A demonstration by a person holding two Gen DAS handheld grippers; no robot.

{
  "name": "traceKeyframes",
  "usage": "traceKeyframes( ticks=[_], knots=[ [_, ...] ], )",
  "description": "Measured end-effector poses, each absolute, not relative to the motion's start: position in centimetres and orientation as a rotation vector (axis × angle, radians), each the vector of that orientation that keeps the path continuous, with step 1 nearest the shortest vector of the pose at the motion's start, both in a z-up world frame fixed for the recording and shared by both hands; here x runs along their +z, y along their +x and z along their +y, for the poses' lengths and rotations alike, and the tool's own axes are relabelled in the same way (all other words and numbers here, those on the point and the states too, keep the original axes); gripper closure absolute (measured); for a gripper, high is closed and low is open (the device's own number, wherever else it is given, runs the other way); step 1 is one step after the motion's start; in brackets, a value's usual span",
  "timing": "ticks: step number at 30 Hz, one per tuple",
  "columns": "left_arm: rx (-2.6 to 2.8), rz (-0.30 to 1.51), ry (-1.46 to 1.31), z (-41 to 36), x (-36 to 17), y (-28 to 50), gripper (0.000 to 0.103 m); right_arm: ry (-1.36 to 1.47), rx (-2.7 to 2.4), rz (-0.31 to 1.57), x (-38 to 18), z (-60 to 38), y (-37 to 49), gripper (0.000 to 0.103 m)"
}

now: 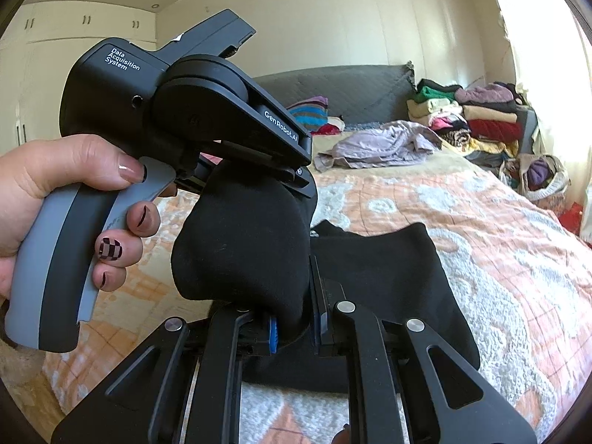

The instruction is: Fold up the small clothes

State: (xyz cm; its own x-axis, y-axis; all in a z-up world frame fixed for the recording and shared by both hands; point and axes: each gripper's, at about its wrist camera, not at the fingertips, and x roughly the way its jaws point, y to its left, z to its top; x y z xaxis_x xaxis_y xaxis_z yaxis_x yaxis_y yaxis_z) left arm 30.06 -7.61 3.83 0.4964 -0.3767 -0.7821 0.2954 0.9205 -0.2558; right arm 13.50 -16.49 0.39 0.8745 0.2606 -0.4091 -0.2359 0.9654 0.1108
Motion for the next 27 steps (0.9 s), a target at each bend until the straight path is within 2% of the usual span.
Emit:
traceKeyframes(
  ticks=[17,23,25,27],
  knots=[
    [-0.454,1.056,-0.09,-12.4,0.1,32.5,0.064,0.19,0.252,0.555,-3.8,-21.0,15.4,0.091],
    [-0.464,1.069,-0.119,-13.1,-0.8,33.0,0.049,0.262,0.275,0.587,-4.4,-22.1,16.0,0.09],
    [-0.478,1.061,-0.149,-13.0,-0.8,33.1,0.035,0.294,0.278,0.603,-4.7,-22.6,16.1,0.088],
    [-0.503,1.047,-0.174,-12.8,-0.6,32.9,0.031,0.344,0.28,0.628,-5.3,-23.4,16.5,0.088]
  ],
)
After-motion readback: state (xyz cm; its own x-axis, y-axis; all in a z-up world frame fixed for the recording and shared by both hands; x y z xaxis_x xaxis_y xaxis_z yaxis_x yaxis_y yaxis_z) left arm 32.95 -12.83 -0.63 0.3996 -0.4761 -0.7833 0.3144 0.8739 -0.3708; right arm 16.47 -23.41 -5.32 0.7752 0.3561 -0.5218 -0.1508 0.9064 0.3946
